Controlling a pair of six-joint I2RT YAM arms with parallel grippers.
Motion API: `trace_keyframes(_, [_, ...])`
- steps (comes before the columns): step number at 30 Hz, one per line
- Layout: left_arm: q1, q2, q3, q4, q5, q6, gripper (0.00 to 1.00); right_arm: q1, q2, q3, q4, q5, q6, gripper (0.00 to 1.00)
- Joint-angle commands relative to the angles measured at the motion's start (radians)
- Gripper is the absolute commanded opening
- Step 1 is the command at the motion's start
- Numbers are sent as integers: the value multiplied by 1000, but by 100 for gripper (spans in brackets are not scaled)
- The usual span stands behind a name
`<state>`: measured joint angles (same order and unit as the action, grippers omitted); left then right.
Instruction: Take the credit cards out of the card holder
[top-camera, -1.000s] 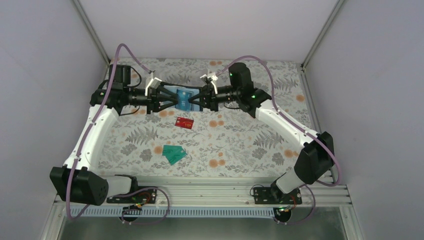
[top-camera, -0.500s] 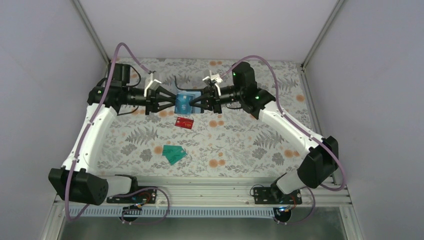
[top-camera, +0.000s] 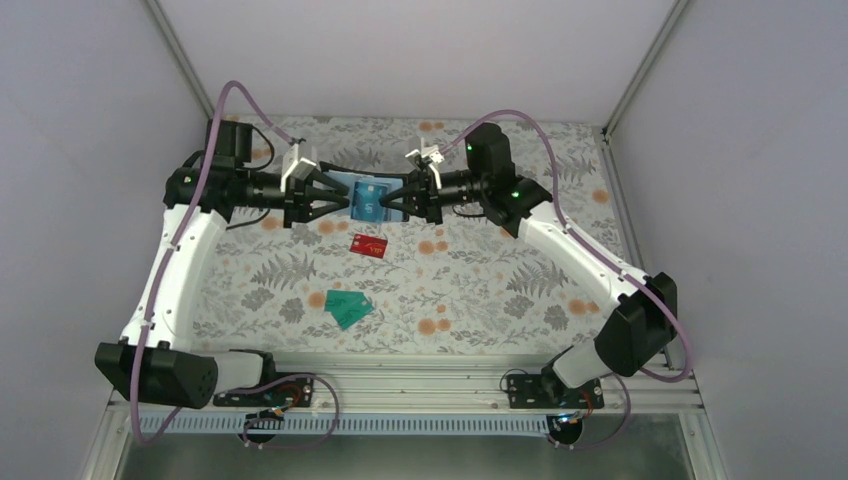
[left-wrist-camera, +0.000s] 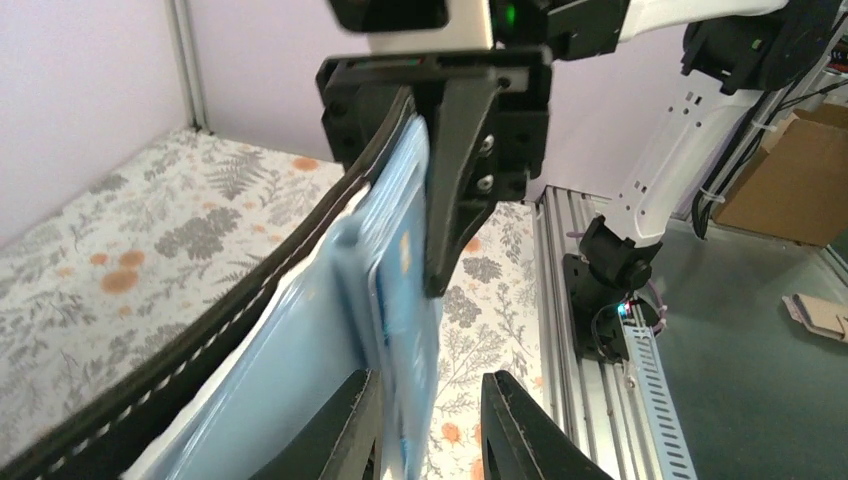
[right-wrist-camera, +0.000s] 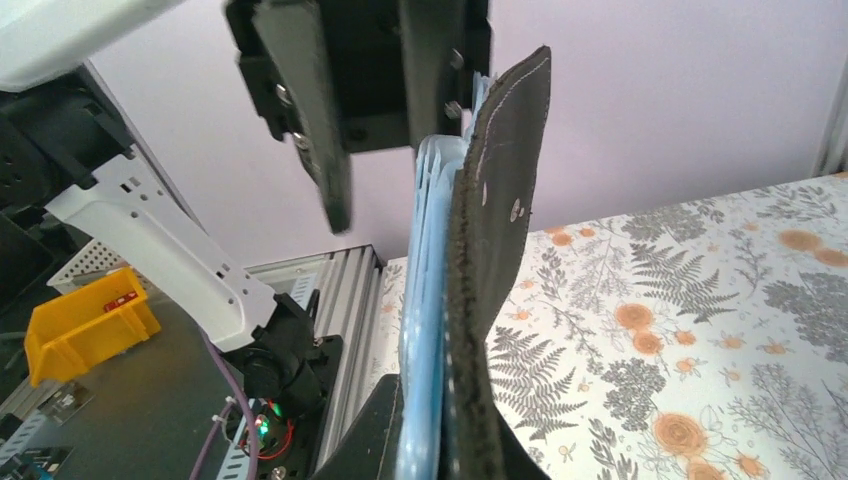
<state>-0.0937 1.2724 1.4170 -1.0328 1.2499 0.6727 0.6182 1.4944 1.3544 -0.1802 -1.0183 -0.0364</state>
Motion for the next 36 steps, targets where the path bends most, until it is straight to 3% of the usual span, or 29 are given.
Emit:
trace_keyframes(1, [0,-2,50,-38,34,61,27,-9,-28,29,-20,30,-22,4])
trace_keyframes(11, [-35,17,-19,125,-24,-113,29,-9,-26,44,-16,-14,-15,4])
trace_keyframes(16, [-71,28,-39,128,-28,-109,30,-9,-32,45,-17,-17,-20,4])
trace_keyframes(20, [-72,26,-29,97,15,-73,18,-9,-37,39,-12,-24,-24,4])
trace_keyframes(22, [-73,26,-26,83,28,-60,4,-9,-34,40,-13,-17,-24,4])
trace_keyframes(24, [-73,23,-23,61,45,-33,2,-9,-32,39,-13,-20,-23,4])
trace_keyframes(30, [-59,17,12,-25,127,63,2,-11,-58,-3,13,-22,-28,27])
trace_keyframes(36, [-41,14,-4,-5,132,44,2,-14,-78,-46,31,-20,-22,34])
